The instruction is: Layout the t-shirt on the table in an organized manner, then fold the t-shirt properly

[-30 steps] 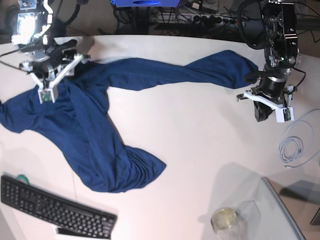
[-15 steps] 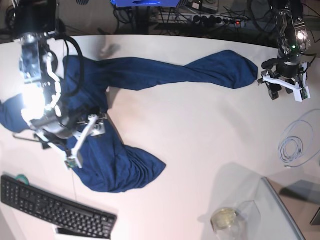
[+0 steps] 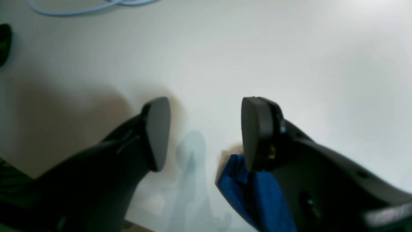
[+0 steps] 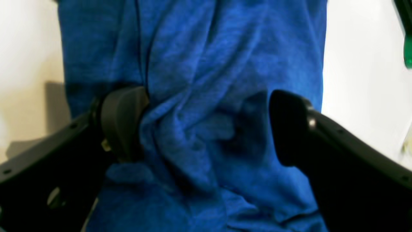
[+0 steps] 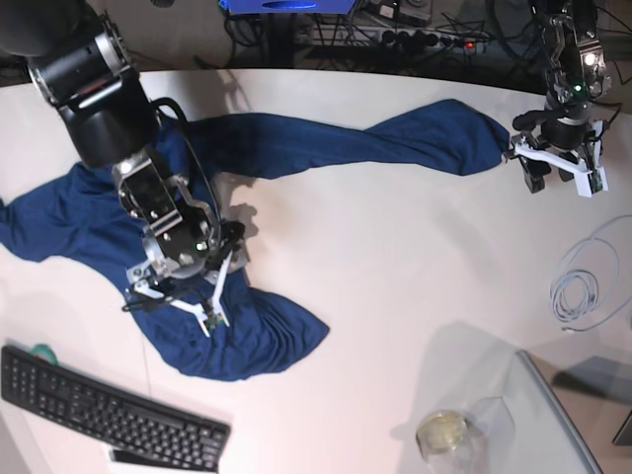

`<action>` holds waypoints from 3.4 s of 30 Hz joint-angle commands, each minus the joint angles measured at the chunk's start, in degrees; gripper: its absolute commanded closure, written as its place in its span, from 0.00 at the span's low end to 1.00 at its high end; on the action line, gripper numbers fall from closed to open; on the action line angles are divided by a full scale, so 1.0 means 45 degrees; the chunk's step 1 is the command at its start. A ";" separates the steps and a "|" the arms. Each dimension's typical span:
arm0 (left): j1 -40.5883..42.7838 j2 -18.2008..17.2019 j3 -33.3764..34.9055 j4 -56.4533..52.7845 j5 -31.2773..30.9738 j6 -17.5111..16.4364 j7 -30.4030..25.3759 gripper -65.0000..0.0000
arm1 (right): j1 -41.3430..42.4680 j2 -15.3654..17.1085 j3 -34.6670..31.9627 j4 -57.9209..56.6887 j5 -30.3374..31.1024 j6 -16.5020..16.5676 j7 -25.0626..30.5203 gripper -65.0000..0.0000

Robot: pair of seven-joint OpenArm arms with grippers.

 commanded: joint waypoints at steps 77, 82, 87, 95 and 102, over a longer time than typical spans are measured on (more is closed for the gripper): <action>-1.1744 0.2925 0.6113 -1.3214 -0.0045 0.0120 -0.2436 1.00 | -0.4028 0.0232 0.0079 0.8709 -0.0033 0.0068 -0.2846 0.47; -0.9185 0.1499 0.4726 -0.8018 -0.0045 0.0120 -0.0014 1.00 | -0.4712 0.0213 0.1036 0.9881 -0.0033 0.1006 -0.2865 0.05; -0.6352 0.0581 0.2460 -0.3661 0.0014 0.0120 0.1471 1.00 | -0.6451 -0.0764 0.4357 1.1287 -0.0033 0.1025 -0.1713 0.05; -0.3343 -0.0260 -0.0236 -0.0946 -0.0025 0.0061 0.1588 1.00 | -0.7623 -0.1877 0.8948 1.1326 0.0729 0.1983 -0.1713 0.05; -0.3148 -0.0279 -0.0510 -0.1082 0.0053 0.0061 0.1608 1.00 | -0.7369 -0.1819 1.0726 0.9764 0.4421 0.2940 -0.2807 0.05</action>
